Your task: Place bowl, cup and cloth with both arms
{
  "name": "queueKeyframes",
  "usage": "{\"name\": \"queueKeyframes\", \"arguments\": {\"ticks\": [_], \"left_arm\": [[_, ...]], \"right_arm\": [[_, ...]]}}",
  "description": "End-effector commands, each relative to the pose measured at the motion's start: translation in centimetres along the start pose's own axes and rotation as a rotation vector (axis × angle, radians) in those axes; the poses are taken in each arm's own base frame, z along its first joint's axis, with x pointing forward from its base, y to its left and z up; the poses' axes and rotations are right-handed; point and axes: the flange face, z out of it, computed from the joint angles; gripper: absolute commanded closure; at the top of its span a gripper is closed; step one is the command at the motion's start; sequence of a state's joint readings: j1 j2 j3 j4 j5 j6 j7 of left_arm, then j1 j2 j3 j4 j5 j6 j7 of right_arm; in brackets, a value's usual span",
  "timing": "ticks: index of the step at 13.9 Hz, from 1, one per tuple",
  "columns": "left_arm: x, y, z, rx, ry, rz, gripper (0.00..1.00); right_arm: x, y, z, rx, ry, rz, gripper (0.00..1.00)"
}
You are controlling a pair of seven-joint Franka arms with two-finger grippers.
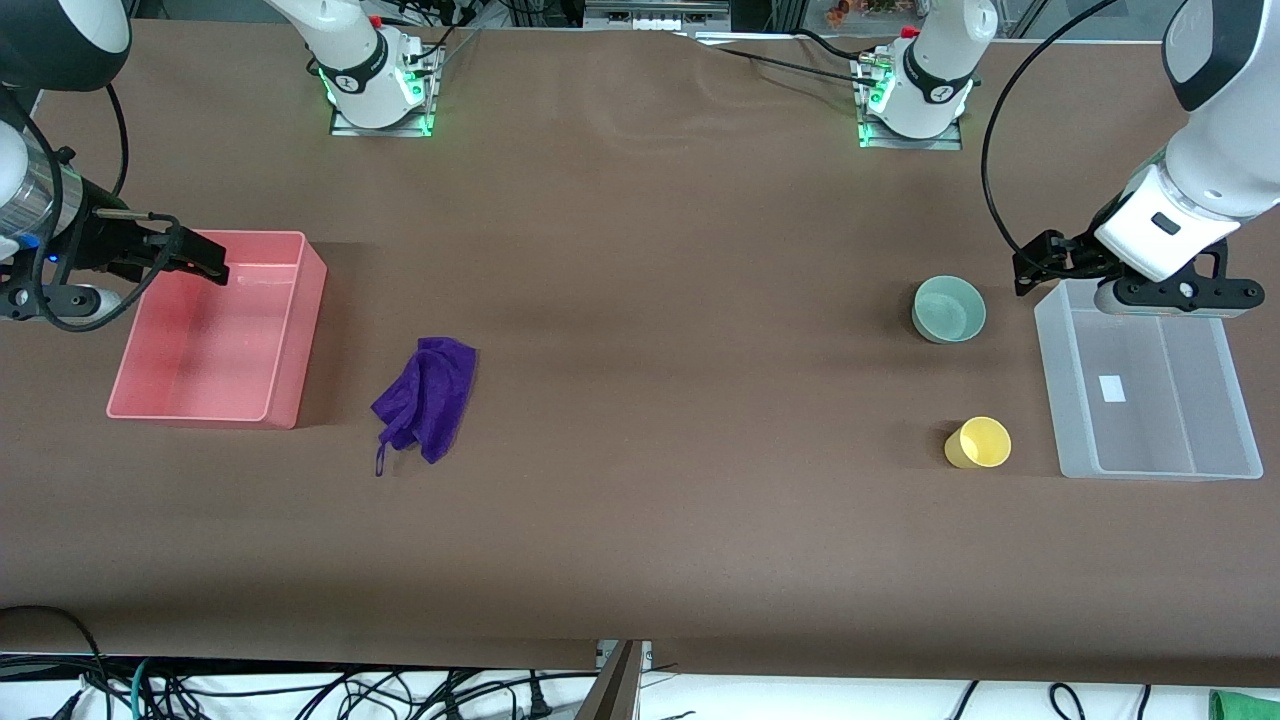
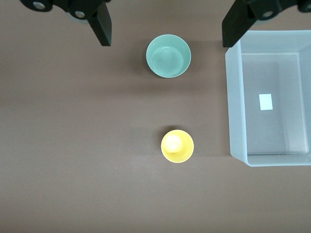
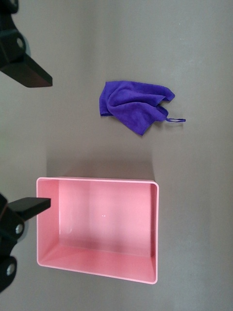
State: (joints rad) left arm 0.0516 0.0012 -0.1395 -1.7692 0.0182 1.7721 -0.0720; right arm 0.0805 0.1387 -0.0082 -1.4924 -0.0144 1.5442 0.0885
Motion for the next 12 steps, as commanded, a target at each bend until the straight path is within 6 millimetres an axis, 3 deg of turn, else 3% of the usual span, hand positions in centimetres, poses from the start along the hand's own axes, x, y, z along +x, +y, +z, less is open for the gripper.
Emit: {"name": "queueKeyframes", "arguments": {"ticks": [1,6,10,12], "left_arm": [[-0.1,-0.2,-0.5,-0.023,0.001,0.013,0.0],[0.2,-0.9,0.8,-0.024,-0.03,0.013,0.0],[-0.4,-1.6,5.4,-0.031,-0.231,0.077,0.0],[-0.9,-2.6,8.3,-0.033,-0.322,0.188,0.0]], "right_arm": [[0.0,0.2,-0.3,0.012,0.005,-0.01,0.0],[0.0,0.2,-0.3,0.011,0.006,-0.012,0.0],[0.3,0.3,0.3,0.007,-0.003,-0.01,0.0],[0.4,0.0,0.3,0.007,-0.001,-0.012,0.0]]}}
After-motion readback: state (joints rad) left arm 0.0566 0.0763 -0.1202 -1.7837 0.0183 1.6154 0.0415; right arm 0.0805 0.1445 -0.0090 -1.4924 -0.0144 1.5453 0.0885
